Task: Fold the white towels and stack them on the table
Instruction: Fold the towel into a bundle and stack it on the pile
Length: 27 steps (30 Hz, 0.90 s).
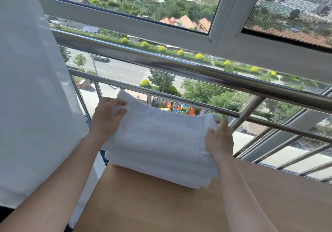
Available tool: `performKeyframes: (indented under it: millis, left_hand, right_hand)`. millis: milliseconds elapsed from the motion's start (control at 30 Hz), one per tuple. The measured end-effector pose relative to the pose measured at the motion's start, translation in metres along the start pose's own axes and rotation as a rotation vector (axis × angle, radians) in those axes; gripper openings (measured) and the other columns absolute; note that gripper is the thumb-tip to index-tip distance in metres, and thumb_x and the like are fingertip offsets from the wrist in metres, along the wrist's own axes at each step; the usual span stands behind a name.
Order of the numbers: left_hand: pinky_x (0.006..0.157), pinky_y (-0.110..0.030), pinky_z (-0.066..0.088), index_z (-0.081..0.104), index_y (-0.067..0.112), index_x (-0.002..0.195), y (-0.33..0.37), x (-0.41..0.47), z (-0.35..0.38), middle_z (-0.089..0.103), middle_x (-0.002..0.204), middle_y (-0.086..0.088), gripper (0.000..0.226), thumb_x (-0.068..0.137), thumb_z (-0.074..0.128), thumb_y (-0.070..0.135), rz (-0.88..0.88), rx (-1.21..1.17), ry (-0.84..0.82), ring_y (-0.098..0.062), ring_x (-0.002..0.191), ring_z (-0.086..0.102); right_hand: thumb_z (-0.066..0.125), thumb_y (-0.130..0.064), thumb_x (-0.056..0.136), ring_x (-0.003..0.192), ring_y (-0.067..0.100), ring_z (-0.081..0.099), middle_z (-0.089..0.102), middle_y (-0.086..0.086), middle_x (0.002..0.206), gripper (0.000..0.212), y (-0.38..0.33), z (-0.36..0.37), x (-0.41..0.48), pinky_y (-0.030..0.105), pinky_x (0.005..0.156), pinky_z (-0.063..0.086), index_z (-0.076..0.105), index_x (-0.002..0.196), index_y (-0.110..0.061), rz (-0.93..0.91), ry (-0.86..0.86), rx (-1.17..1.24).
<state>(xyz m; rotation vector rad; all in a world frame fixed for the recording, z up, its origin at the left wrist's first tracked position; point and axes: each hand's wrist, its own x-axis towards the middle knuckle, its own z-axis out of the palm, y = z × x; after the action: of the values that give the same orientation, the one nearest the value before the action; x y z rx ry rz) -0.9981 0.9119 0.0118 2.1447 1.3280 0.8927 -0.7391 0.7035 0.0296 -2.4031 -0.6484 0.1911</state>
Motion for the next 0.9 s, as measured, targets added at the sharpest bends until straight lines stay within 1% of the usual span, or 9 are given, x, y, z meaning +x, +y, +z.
performKeyframes:
  millis: [133,233,367,433,567,633,700,800,900]
  left_hand:
    - [0.091,-0.026,0.034,0.071,0.016,0.115,-0.004,-0.004,0.003,0.050,0.113,-0.006,0.024,0.091,0.069,0.014,-0.087,0.011,-0.037,-0.027,0.108,0.056]
    - [0.097,-0.033,0.038,0.070,0.014,0.115,-0.004,-0.004,0.002,0.053,0.123,-0.014,0.025,0.091,0.068,0.017,-0.128,0.056,-0.073,-0.033,0.114,0.055]
    - [0.109,-0.048,0.034,0.069,0.017,0.115,0.019,-0.006,0.009,0.051,0.143,-0.012,0.026,0.090,0.071,0.024,0.072,0.245,-0.019,-0.035,0.134,0.045]
    - [0.113,-0.050,0.029,0.067,0.023,0.120,0.038,-0.015,0.022,0.043,0.155,-0.008,0.028,0.094,0.065,0.034,0.208,0.218,-0.108,-0.030,0.144,0.037]
    - [0.121,-0.042,0.018,0.039,0.037,0.150,0.070,-0.035,0.065,0.022,0.166,0.003,0.051,0.102,0.034,0.054,0.338,0.305,-0.465,-0.017,0.153,0.018]
    - [0.122,-0.039,0.010,0.023,0.040,0.156,0.071,-0.037,0.077,0.013,0.168,0.006,0.057,0.102,0.021,0.058,0.347,0.432,-0.530,-0.015,0.154,0.009]
    - [0.123,-0.039,0.004,0.016,0.042,0.157,0.061,-0.031,0.072,0.008,0.168,0.008,0.061,0.100,0.015,0.062,0.332,0.495,-0.537,-0.014,0.155,0.004]
    - [0.124,-0.040,-0.003,0.010,0.039,0.159,0.037,-0.014,0.054,0.002,0.169,0.007,0.068,0.096,0.009,0.066,0.250,0.576,-0.531,-0.015,0.155,-0.002]
    - [0.124,-0.037,-0.007,0.005,0.039,0.159,0.021,-0.006,0.042,-0.004,0.169,0.007,0.070,0.095,0.008,0.066,0.179,0.585,-0.536,-0.014,0.155,-0.007]
  right_hand:
    - [0.050,-0.008,0.096,0.102,0.037,0.058,0.037,0.013,0.130,0.035,0.007,0.002,-0.003,0.035,0.087,0.039,0.045,0.129,-0.019,-0.046,0.035,0.036]
    - [0.052,-0.007,0.094,0.108,0.035,0.055,0.033,0.008,0.128,0.034,0.015,0.004,-0.004,0.030,0.092,0.038,0.049,0.127,-0.017,-0.055,-0.004,0.055]
    - [0.056,-0.004,0.086,0.125,0.035,0.042,0.040,0.009,0.136,0.040,0.014,0.002,0.000,0.044,0.100,0.036,0.058,0.124,-0.018,-0.133,0.118,-0.208]
    - [0.055,-0.007,0.086,0.131,0.034,0.035,0.038,0.008,0.143,0.044,0.007,0.004,-0.003,0.046,0.101,0.030,0.056,0.128,-0.020,-0.146,0.127,-0.355]
    - [0.043,-0.030,0.100,0.143,0.028,0.029,0.033,0.002,0.157,0.044,-0.021,0.031,-0.020,0.049,0.113,0.021,0.043,0.143,-0.025,-0.441,-0.048,-0.364]
    - [0.029,-0.046,0.103,0.146,0.026,0.028,0.029,-0.002,0.162,0.050,-0.028,0.045,-0.024,0.045,0.117,0.019,0.031,0.152,-0.034,-0.420,-0.255,-0.346]
    - [0.017,-0.056,0.101,0.152,0.020,0.012,0.014,-0.005,0.167,0.057,-0.022,0.051,-0.022,0.041,0.121,0.006,0.019,0.156,-0.040,-0.350,-0.347,-0.422]
    - [0.011,-0.063,0.098,0.154,0.018,-0.006,-0.002,-0.007,0.168,0.062,-0.010,0.046,-0.016,0.039,0.121,-0.007,0.007,0.157,-0.045,-0.257,-0.375,-0.429]
    - [0.009,-0.062,0.098,0.154,0.019,-0.012,-0.009,-0.006,0.168,0.062,-0.004,0.044,-0.014,0.038,0.120,-0.012,0.001,0.157,-0.046,-0.203,-0.356,-0.443]
